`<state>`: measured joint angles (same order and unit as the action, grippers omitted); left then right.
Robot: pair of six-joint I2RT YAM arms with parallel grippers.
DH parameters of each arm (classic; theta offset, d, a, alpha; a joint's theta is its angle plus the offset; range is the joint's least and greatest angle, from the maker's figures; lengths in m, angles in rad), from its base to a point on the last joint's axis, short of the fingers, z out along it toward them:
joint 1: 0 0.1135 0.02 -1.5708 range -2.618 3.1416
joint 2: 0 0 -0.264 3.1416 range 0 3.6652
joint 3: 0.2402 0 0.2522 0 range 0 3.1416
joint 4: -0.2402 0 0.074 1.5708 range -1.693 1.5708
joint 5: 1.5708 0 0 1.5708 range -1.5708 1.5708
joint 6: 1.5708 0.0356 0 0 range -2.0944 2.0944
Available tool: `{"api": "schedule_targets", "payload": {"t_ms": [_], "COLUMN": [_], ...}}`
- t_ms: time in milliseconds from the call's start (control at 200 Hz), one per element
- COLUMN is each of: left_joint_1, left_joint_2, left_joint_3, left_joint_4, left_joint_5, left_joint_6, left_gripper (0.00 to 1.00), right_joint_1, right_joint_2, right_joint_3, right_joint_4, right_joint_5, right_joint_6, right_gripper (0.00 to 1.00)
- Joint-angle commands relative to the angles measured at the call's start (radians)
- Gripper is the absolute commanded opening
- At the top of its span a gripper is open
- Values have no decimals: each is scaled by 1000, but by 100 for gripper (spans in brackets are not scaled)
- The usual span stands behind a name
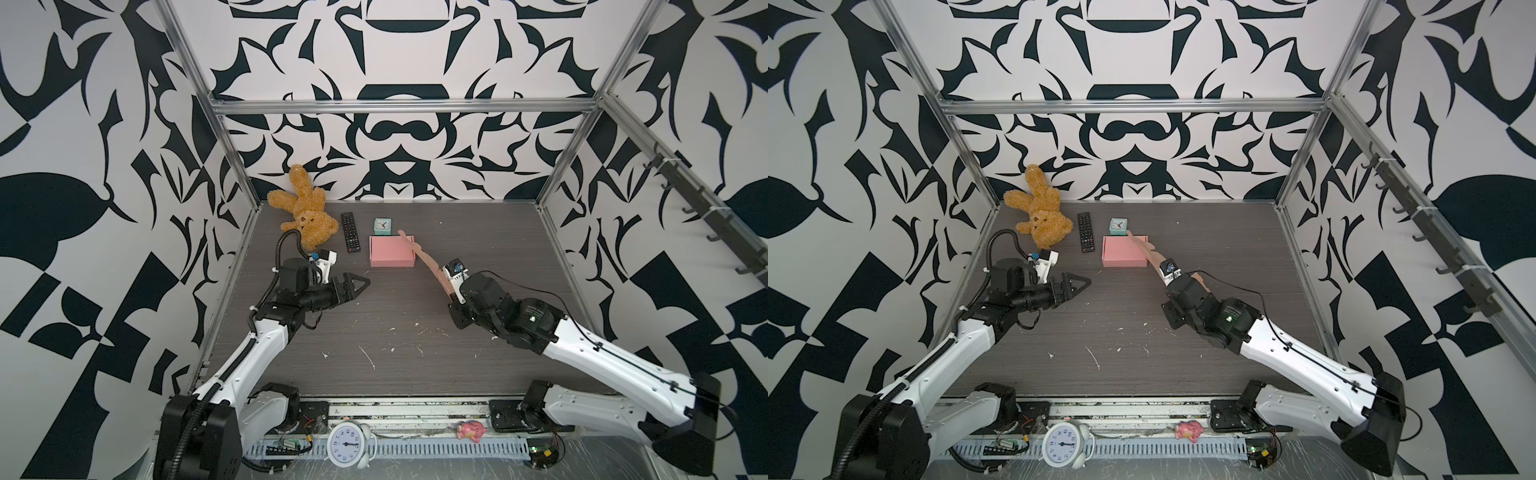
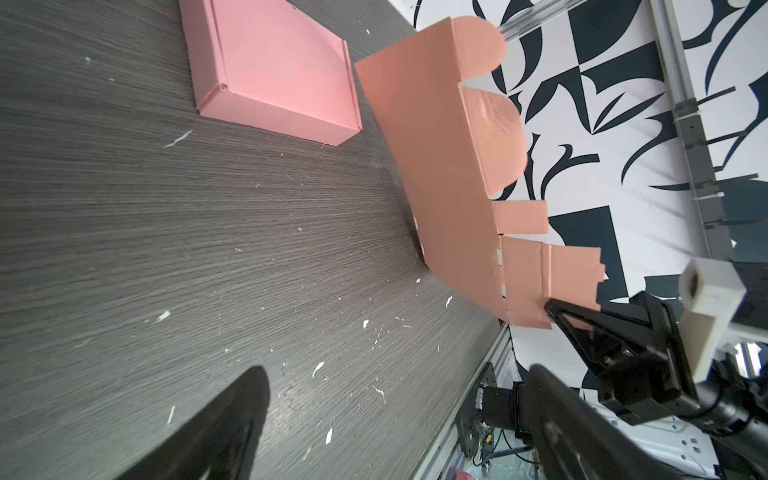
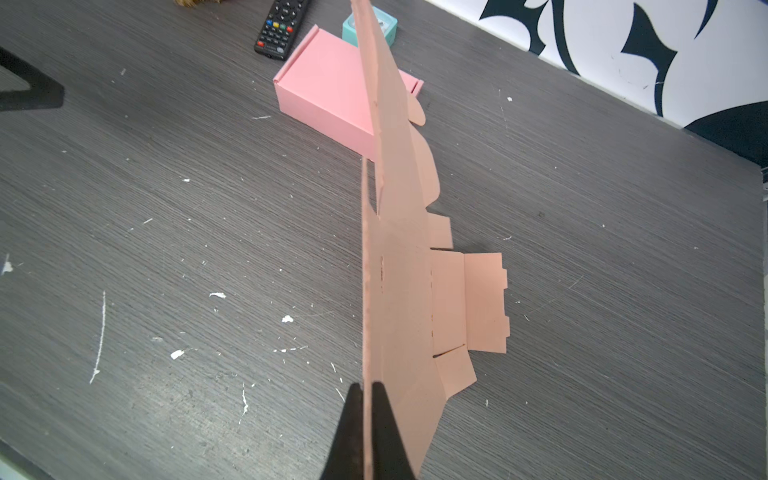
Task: Fold the paper box
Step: 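Grip the peach blank's edge with the right gripper and drag it toward the left gripper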
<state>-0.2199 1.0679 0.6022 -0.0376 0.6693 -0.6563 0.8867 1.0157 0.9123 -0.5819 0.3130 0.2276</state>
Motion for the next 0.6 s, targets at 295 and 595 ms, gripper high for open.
{"api": "schedule_targets", "payload": {"t_ms": [295, 595], "left_joint_1": [120, 155], "left_joint_2": [30, 3], "left_joint_3": [124, 199], "left_joint_4": [-69, -123], "left_joint_5": [20, -36], "left_joint_6": [2, 39], "left_gripper": [97, 97], "right_joint_1": [133, 229], "right_joint_2": [-51, 4], "right_joint_3": [-73, -107], "right_joint_4": [149, 176], "right_joint_5": [-51, -73], "right_joint_6": [-93, -165], "right_gripper": [0, 1]}}
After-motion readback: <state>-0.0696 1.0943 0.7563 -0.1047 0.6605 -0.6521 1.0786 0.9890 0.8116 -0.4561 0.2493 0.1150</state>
